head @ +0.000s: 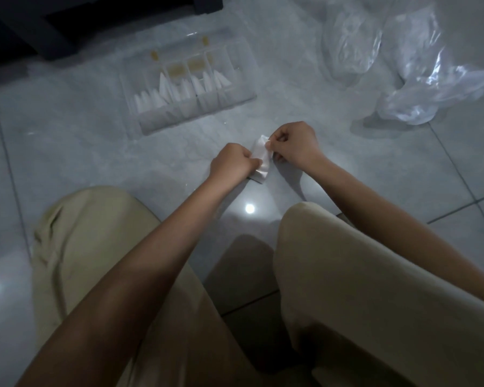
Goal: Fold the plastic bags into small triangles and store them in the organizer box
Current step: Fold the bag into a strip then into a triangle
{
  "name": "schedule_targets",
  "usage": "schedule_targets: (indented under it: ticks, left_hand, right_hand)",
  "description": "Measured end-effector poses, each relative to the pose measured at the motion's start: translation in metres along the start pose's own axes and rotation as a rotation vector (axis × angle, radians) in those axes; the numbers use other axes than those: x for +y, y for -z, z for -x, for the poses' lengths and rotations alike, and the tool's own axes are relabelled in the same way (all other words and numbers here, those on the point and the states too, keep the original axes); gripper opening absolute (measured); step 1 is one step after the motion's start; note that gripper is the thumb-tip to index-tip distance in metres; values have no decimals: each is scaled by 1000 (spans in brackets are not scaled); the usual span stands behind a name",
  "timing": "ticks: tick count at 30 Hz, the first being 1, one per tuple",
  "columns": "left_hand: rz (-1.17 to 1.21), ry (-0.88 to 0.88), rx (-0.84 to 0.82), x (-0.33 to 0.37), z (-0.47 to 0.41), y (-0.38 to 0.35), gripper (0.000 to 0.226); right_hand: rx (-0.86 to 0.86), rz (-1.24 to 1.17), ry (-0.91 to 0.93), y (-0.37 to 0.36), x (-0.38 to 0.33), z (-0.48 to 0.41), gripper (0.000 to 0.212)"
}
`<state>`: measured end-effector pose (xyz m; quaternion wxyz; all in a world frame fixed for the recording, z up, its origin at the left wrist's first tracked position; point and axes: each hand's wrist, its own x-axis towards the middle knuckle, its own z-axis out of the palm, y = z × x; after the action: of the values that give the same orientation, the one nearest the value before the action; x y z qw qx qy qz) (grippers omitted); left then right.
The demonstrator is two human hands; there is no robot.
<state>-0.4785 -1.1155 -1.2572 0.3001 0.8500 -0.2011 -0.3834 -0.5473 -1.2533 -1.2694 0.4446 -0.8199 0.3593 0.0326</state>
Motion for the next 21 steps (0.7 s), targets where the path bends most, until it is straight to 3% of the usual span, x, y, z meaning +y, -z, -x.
schedule_targets:
  ticks: [5, 9, 12, 16, 21]
  left_hand:
    - [-75, 77, 6, 9, -4, 0, 48]
    - [-94, 111, 1, 15, -10, 2, 41]
    - [-90, 125, -15, 18, -12, 2, 27]
    - [-74, 124, -20, 16, -12, 1, 28]
    - [-46, 83, -173, 17, -2, 10, 14]
  right_hand:
    - [50, 90, -40, -5, -6, 0, 24]
    - [44, 184, -81, -4, -10, -1, 7]
    - [46, 232, -94, -3, -11, 1, 10]
    - [34, 208, -99, 0, -10, -2, 11]
    - [41, 247, -89, -3, -14, 2, 5]
